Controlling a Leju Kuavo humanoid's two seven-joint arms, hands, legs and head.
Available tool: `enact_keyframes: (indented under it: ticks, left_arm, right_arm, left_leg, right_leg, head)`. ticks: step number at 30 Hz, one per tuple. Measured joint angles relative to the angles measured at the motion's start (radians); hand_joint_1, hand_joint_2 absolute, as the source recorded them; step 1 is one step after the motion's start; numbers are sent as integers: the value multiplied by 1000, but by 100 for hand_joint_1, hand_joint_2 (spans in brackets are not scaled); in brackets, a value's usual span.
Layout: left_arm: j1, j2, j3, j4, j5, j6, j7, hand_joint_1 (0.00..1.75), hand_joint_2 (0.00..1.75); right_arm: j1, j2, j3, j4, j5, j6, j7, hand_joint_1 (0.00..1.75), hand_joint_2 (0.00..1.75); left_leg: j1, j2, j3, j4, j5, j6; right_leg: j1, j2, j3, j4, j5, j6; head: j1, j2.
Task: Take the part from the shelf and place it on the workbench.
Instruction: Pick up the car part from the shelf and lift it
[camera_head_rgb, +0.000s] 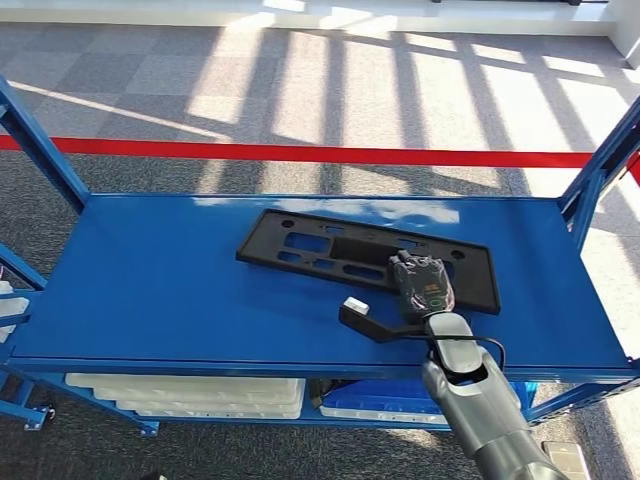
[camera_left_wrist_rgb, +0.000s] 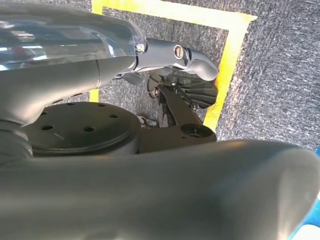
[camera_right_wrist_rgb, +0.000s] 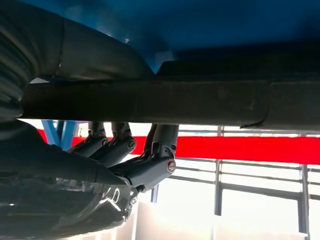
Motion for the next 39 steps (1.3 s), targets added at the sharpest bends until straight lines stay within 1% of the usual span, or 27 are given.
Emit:
enact_keyframes:
  ticks: [3,5,7,11,14,16,18,21,25,29,34,39]
  left_arm:
    - [0,0,-4,0,-5,3,-12,0,0]
    - [0,0,-9,0,-11,3,-34,0,87]
    - [1,0,-14,0,-14,2,-58,0,175]
    - [4,0,-18,0,-12,1,-78,0,175]
    - [5,0,-18,0,2,-5,-86,0,175]
    - [6,0,-18,0,14,-9,-84,0,175]
    - [6,0,-17,0,23,-10,-79,0,175]
    - [6,0,-12,0,32,-8,-69,0,175]
    - [6,0,-9,0,39,-7,-62,0,175]
    - [6,0,-8,0,40,-10,-60,0,175]
    - [6,0,-8,0,43,-31,-74,0,175]
    - [7,1,1,0,70,-58,-91,0,175]
  right_arm:
    - [28,6,-24,-45,-2,-20,-19,175,175]
    - [47,14,-44,-90,-41,-27,-52,175,175]
    - [67,26,-68,-159,-129,-14,-101,175,175]
    - [88,58,-104,-332,-360,60,-192,175,175]
    - [85,78,-115,-460,-538,119,-237,175,175]
    - [73,87,-116,-549,-636,156,-248,175,175]
    - [56,90,-115,-620,-696,185,-245,175,175]
    - [37,90,-115,-687,-749,210,-243,175,175]
    - [30,90,-114,-720,-777,224,-244,175,175]
    - [30,90,-113,-715,-821,230,-236,175,175]
    - [31,93,-121,-681,-1017,296,-215,175,175]
    - [40,92,-129,-635,-1202,366,-246,175,175]
  left_leg:
    - [0,0,0,0,0,0]
    - [0,0,-1,0,0,0]
    - [0,0,-1,0,0,0]
    - [0,0,-2,0,0,0]
    - [0,0,-2,0,0,0]
    - [0,0,-2,0,0,0]
    - [1,0,-2,0,0,0]
    - [0,0,-2,0,0,0]
    - [0,0,-2,0,0,0]
    - [0,0,-2,0,0,0]
    - [0,0,-2,0,0,0]
    - [0,0,-2,0,0,0]
  right_leg:
    - [0,0,-1,0,0,0]
    - [0,0,-1,0,0,0]
    - [0,0,-1,0,0,0]
    - [0,0,-3,0,0,0]
    - [0,0,-3,0,0,0]
    - [0,0,-3,0,0,0]
    - [0,0,-2,0,0,0]
    - [0,0,-2,0,0,0]
    - [0,0,-2,0,0,0]
    - [0,0,-2,0,0,0]
    - [0,0,-2,0,0,0]
    - [0,0,-2,0,0,0]
  head:
    - [0,0]
    - [0,0]
    - [0,0]
    - [0,0]
    - [0,0]
    - [0,0]
    - [0,0]
    - [0,0]
    - [0,0]
    - [0,0]
    - [0,0]
    - [0,0]
